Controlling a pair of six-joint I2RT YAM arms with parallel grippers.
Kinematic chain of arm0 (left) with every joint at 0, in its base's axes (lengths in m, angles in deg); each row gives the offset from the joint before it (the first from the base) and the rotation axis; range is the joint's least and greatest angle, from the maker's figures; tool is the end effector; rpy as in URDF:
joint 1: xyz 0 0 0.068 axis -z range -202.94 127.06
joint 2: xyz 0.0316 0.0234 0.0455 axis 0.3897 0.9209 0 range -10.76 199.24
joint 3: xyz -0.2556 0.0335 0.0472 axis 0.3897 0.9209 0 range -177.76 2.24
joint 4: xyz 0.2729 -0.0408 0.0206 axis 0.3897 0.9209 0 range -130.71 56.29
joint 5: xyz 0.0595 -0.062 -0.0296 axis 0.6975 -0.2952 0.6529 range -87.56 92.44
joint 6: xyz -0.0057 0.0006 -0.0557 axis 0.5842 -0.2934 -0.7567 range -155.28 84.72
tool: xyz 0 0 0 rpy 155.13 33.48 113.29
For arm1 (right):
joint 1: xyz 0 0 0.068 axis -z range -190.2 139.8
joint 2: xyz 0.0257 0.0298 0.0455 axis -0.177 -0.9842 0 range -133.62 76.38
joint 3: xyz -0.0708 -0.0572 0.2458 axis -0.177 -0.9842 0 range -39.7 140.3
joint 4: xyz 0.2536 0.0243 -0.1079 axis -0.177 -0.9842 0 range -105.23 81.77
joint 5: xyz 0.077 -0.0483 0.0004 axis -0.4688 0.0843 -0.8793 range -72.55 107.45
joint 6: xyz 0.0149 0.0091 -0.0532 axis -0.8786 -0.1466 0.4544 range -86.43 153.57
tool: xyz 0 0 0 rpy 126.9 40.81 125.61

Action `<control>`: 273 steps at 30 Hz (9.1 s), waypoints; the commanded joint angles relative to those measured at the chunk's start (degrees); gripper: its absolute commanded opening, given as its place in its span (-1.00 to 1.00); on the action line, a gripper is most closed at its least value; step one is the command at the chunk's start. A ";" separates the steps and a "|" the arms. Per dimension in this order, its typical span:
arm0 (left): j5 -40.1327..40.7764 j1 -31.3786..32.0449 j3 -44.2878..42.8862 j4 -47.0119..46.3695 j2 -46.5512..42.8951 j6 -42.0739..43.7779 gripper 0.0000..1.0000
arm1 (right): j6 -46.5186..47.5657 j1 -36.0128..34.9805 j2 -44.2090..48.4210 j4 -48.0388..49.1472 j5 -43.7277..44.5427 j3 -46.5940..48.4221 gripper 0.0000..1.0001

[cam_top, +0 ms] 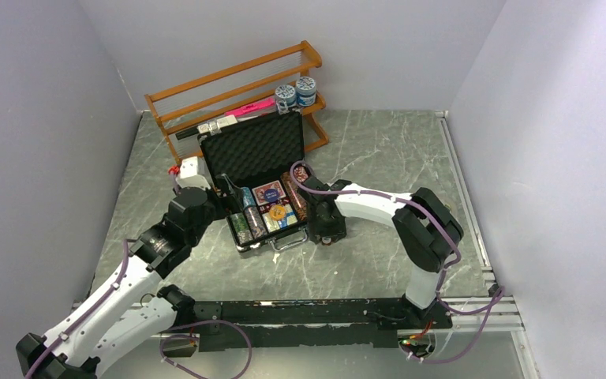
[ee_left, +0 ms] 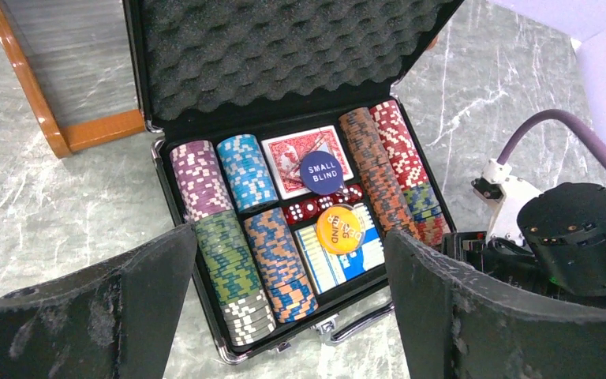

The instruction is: Pack up texas hold em set

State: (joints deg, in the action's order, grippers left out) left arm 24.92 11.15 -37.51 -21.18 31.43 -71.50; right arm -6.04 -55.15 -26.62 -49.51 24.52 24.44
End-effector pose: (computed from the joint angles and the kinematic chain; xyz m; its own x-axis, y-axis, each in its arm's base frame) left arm 0.1721 -0.0987 0.2910 -0.3825 -0.4004 -0.8327 -0.0022 0.9016 -0.4325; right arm 0.2420 0.2348 0.1322 -0.9747 -0.0789 -0.2093 -0.0840 0.9963 0.0158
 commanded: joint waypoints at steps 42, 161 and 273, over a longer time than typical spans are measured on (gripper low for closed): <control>-40.00 1.68 1.44 -46.33 20.10 -3.60 0.66 | -37.79 8.35 29.17 19.46 -6.72 2.33 -0.33; -40.06 10.50 -19.06 -16.28 50.85 41.65 -0.90 | -21.74 25.54 26.89 12.28 -20.96 -13.41 0.57; -31.69 -9.40 -46.86 4.68 50.60 32.87 0.66 | -9.14 27.99 33.20 -6.34 -2.03 -0.32 0.63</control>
State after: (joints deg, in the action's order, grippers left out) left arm 3.65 1.71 -85.24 -21.05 83.45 -34.30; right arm -14.98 -27.45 6.85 -55.81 21.94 21.70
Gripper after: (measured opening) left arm 0.859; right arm 0.814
